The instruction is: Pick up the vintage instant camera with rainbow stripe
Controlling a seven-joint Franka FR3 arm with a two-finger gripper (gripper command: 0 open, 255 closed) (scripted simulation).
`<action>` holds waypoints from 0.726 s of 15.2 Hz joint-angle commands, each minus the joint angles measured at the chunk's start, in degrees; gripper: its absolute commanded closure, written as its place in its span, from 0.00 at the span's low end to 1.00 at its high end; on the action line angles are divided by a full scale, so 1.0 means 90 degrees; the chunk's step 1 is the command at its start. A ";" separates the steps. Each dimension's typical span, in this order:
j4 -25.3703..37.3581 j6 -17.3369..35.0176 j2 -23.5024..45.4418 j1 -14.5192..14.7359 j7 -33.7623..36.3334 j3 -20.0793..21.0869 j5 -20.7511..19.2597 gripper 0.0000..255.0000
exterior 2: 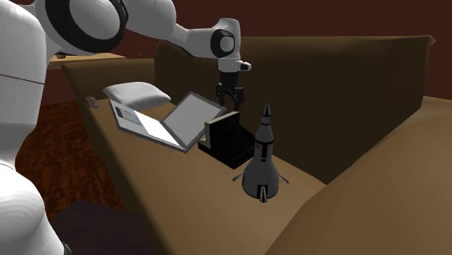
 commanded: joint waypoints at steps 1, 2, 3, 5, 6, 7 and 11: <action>0.0196 0.0054 0.0241 -0.0070 0.0007 -0.0017 0.0041 0.00; 0.0134 0.0131 0.0256 -0.0069 0.0003 -0.0014 0.0045 0.00; 0.0074 0.0207 0.0273 -0.0067 0.0000 -0.0012 0.0050 0.00; -0.0039 0.0358 0.0311 -0.0064 -0.0007 -0.0006 0.0060 0.00; -0.0092 0.0432 0.0332 -0.0063 -0.0011 -0.0003 0.0066 0.00; -0.0144 0.0505 0.0354 -0.0063 -0.0015 0.0000 0.0072 0.00; -0.0211 0.0555 0.0338 -0.0059 -0.0018 -0.0001 0.0072 1.00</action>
